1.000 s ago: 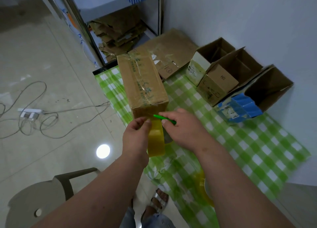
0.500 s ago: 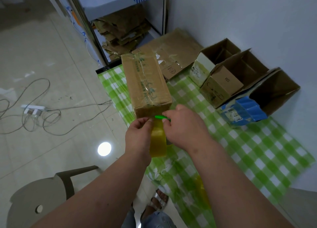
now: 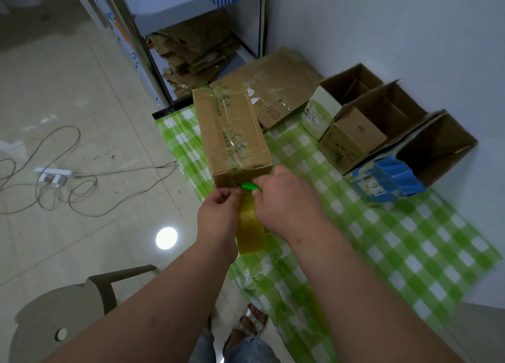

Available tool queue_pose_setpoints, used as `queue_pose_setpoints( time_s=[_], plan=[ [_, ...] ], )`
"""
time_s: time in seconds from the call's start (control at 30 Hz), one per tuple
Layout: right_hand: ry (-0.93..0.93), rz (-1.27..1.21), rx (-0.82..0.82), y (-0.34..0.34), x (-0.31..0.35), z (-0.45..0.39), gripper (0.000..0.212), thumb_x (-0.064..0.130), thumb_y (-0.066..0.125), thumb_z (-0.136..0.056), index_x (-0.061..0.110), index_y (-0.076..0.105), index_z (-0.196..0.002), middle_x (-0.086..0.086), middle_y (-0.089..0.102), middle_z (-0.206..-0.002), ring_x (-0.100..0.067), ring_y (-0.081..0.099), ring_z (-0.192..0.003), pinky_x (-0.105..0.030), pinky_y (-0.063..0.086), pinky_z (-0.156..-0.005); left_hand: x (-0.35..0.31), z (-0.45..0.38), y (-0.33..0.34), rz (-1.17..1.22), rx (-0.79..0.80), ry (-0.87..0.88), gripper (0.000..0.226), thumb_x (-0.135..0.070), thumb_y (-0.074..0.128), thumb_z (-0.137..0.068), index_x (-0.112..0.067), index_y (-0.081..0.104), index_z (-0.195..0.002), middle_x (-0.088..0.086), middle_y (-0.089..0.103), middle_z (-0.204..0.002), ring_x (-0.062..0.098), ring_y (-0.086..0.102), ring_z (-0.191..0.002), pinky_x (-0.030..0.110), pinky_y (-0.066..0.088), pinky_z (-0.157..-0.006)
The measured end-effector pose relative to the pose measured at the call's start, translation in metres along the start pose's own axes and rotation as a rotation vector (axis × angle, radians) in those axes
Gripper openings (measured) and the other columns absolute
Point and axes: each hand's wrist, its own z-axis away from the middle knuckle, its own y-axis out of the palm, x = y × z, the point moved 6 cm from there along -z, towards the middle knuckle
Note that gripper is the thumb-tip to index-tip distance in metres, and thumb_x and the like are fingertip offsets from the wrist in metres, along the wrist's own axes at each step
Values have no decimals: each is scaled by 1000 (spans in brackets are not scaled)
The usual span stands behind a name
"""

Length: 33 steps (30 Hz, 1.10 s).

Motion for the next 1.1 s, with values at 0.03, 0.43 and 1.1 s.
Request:
queue_pose_setpoints(
  time_s=[0.03, 0.43, 1.1],
  plan=[
    [1, 0, 5, 1, 0, -1, 32, 31, 49, -95, 21, 65, -121, -5, 53, -111, -27, 59, -94, -32, 40, -68, 0, 1, 0, -2, 5, -2, 18, -15, 67, -90, -20, 64, -73, 2, 63, -69, 15, 54, -53, 21, 39, -38],
    [157, 14, -58, 3, -42, -1, 26, 30, 49, -95, 18, 70, -103, 6, 34, -77, -12, 40, -62, -26, 26, -50, -5, -1, -4, -102, -7, 17, 30, -19, 68, -89, -28, 64, -60, 6, 65, -78, 26, 59, -75, 42, 50, -69],
    [584, -147, 73, 72, -116, 30, 50, 26, 42, -97, 29, 41, -147, -1, 39, -150, -25, 35, -136, -46, 24, -110, -7, -12, -28, -456, 0, 81, 21, -31, 61, -89, -10, 64, -88, 5, 59, -75, 22, 52, -68, 35, 43, -62]
  ],
)
